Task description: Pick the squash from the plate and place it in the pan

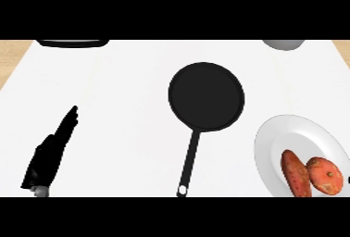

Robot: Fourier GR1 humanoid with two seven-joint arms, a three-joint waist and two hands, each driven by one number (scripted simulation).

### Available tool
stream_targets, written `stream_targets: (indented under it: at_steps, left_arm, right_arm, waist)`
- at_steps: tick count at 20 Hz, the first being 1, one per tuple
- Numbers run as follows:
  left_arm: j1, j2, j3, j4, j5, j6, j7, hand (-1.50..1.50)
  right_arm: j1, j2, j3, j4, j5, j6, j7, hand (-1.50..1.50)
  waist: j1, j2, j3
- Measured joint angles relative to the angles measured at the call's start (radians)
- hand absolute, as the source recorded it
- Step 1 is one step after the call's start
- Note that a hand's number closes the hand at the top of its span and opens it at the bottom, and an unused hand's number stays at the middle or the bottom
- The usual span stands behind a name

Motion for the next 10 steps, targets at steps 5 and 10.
stream_targets:
  at_steps: [5, 10]
  left_arm:
    - [0.001, -0.007, 0.021, -0.009, -0.002, -0.021, 0.010, 0.00]
    - [0.007, -0.041, 0.002, -0.021, -0.042, -0.004, 0.017, 0.00]
  right_arm:
    - [-0.056, 0.054, 0.042, 0.050, 0.025, 0.030, 0.017, -1.50]
    - [-0.125, 0.094, 0.095, 0.092, 0.044, 0.051, 0.044, -1.50]
  waist:
    - [-0.005, -0.001, 0.000]
    - [-0.005, -0.001, 0.000]
